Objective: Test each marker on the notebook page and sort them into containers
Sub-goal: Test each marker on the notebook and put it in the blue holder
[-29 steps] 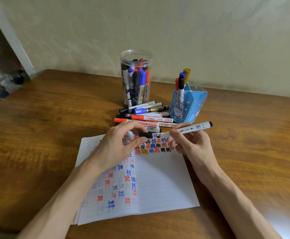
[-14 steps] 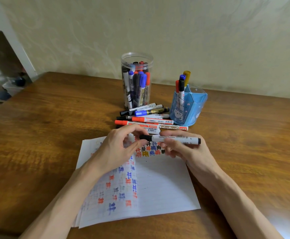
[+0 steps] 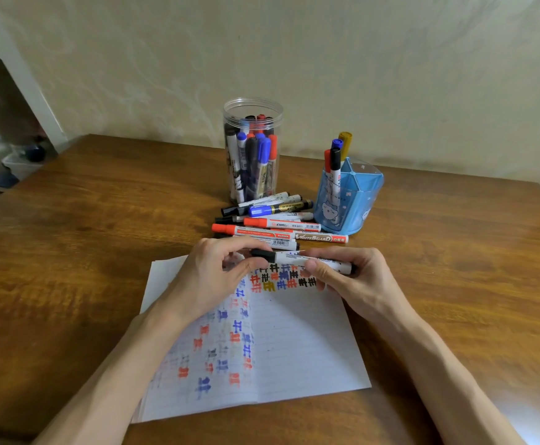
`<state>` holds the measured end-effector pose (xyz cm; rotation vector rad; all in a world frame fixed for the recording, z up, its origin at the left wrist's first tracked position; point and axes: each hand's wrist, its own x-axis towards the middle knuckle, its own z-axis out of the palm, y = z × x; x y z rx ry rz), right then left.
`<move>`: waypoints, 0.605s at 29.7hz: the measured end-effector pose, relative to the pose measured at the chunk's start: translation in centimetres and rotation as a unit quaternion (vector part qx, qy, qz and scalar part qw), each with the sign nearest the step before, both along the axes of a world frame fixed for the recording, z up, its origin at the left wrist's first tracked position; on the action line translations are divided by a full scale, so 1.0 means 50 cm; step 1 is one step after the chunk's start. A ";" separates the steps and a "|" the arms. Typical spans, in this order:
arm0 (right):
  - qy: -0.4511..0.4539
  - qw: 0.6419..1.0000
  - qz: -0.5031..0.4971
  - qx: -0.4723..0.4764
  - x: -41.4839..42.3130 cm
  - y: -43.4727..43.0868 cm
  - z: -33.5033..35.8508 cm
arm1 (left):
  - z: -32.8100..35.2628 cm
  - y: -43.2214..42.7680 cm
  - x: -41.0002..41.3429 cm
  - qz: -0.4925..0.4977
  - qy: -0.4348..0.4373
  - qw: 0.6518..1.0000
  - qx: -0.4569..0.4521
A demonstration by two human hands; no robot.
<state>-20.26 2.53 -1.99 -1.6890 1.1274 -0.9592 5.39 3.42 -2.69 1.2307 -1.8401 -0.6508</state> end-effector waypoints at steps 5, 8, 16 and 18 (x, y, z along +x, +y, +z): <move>-0.007 1.000 -0.002 -0.003 0.004 -0.004 -0.014 | -0.007 0.000 -0.002 0.006 -0.015 1.000 0.015; -0.018 1.000 -0.001 0.001 0.006 -0.005 -0.022 | -0.012 -0.003 -0.002 0.015 -0.023 0.999 0.018; -0.012 1.000 0.001 -0.013 0.003 -0.012 -0.024 | -0.012 -0.003 -0.008 0.020 -0.015 0.999 0.030; -0.018 1.000 0.004 -0.024 -0.001 -0.020 -0.026 | -0.005 -0.002 -0.011 0.015 -0.010 0.999 0.034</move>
